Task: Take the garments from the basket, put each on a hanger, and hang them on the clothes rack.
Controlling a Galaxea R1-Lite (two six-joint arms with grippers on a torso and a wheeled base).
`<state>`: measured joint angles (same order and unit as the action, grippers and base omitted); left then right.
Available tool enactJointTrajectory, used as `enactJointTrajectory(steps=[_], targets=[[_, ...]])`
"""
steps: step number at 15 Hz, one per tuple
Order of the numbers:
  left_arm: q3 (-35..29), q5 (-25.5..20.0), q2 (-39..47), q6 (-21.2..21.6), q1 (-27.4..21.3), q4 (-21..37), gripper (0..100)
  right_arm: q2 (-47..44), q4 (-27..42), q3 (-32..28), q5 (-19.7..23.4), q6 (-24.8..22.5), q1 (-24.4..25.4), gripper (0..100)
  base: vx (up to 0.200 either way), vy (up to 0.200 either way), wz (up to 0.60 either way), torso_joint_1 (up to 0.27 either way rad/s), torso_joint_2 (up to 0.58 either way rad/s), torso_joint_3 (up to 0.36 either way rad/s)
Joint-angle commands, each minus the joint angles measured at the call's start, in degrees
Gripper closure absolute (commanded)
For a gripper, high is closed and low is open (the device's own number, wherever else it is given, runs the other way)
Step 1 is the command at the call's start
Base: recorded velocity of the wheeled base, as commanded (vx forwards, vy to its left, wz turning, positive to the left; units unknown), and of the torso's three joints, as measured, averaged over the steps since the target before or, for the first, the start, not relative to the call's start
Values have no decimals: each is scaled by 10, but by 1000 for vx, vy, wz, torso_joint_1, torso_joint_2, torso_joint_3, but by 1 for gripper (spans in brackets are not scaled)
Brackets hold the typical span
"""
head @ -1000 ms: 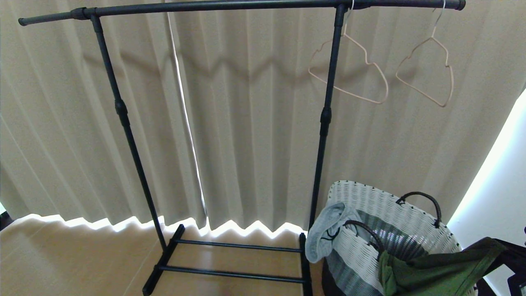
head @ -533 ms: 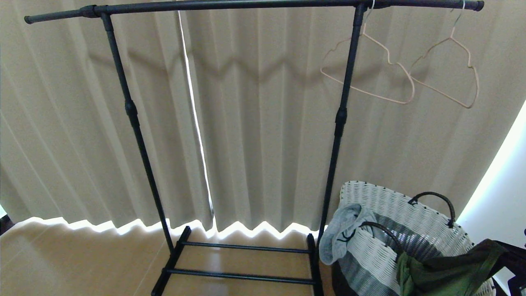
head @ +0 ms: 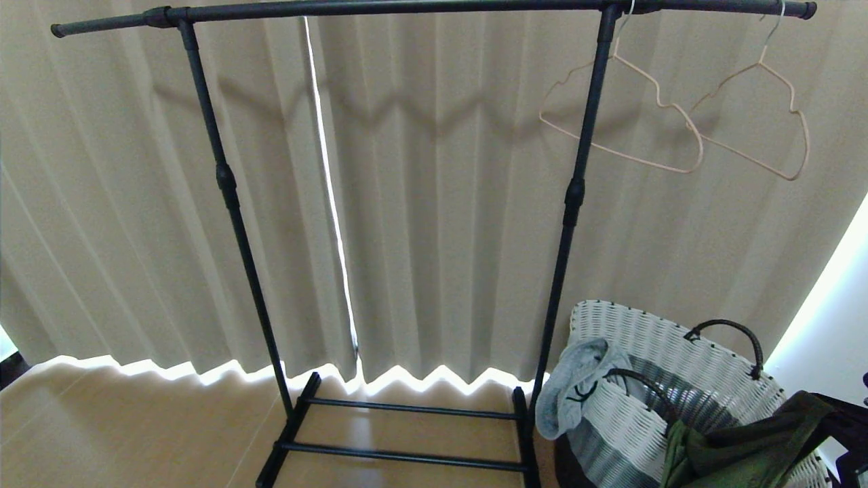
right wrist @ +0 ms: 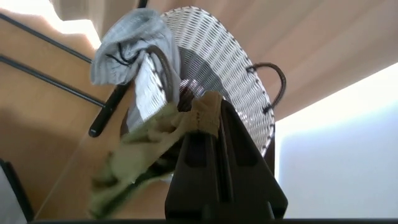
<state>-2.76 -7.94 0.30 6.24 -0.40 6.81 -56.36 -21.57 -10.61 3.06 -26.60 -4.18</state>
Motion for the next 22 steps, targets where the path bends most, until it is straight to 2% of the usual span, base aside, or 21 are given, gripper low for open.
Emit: enactJointTrajectory(steps=[1,3,5,6,7,9,10,12,14,17,18,19,21,22], targets=[[1,-1,1,4,1,0,0,-3,0,0,0,0,4,100,0,0,0,0,0,0],[1,-15,0,10,1,-5,0,-3,0,-4,1,0,24,100,0,0,0,0,0,0],[7,-40,0,7,1,-36,0,-3,-1,-11,9,1,40,100,0,0,0,0,0,0],[-1,-89,2,5,0,-54,0,-3,0,-23,22,1,51,100,0,0,0,0,0,0],[-17,-118,13,5,-4,-53,0,-3,0,-32,30,1,59,100,0,0,0,0,0,0],[-39,-135,50,5,-7,-54,0,-5,0,-42,34,1,69,100,0,0,0,0,0,0],[-86,-143,132,5,-14,-64,0,-4,0,-53,34,1,94,100,0,0,0,0,0,0],[-135,-142,244,5,-34,-103,0,-7,0,-72,39,6,121,100,0,0,0,0,0,0],[-150,-142,349,4,-66,-170,0,-32,-1,-94,43,8,164,100,0,0,0,0,0,0],[-152,-141,487,2,-114,-291,0,-61,-1,-135,43,21,184,100,0,0,0,0,0,0],[-157,-139,544,0,-135,-347,0,-73,-1,-154,44,45,191,100,0,0,0,0,0,0],[-164,-138,581,0,-156,-375,0,-79,-1,-165,47,66,204,100,0,0,0,0,0,0],[-189,-121,643,-2,-225,-392,0,-89,-1,-183,48,112,232,100,0,0,0,0,0,0],[-207,-97,674,-18,-277,-392,0,-90,-1,-188,53,130,243,100,0,0,0,0,0,0]])
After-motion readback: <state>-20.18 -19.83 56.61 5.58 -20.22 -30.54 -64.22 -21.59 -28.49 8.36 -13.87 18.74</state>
